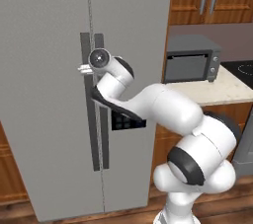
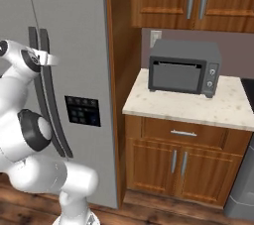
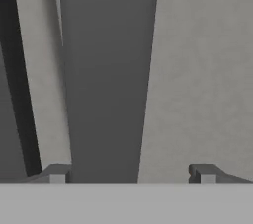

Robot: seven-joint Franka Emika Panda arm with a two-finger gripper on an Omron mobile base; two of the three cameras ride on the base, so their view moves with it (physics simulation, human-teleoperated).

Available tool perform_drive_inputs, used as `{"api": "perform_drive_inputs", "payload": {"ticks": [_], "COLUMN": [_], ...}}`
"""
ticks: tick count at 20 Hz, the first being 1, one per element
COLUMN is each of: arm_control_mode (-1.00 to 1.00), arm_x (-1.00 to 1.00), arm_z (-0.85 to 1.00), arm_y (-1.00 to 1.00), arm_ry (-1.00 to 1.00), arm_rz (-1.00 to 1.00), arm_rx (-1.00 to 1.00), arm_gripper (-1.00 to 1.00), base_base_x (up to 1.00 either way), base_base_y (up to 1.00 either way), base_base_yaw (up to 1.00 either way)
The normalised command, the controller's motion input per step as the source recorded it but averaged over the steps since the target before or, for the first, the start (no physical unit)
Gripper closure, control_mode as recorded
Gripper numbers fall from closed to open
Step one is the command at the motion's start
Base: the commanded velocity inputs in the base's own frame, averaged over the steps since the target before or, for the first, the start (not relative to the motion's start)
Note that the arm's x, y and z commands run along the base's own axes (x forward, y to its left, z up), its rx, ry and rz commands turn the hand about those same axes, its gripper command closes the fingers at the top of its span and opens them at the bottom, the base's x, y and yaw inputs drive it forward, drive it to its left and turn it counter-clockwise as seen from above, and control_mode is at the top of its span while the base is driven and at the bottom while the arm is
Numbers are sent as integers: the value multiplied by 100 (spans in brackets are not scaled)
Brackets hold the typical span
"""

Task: Take the bottled waters from the counter and place them in the freezer to freeze. Close the freezer door after placing the bottles.

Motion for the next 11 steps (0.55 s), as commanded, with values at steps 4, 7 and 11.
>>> {"api": "perform_drive_inputs", "payload": {"ticks": [4,7,11], "arm_control_mode": [-100,-100,-100], "arm_x": [26,5,0], "arm_z": [-12,0,1], "arm_y": [-20,-6,-4], "arm_ry": [-17,-1,0], "arm_rz": [0,0,0], "arm_rx": [-2,0,0], "arm_gripper": [-100,-100,-100], "base_base_x": [0,0,0], "base_base_y": [0,0,0], "base_base_yaw": [0,0,0]}}
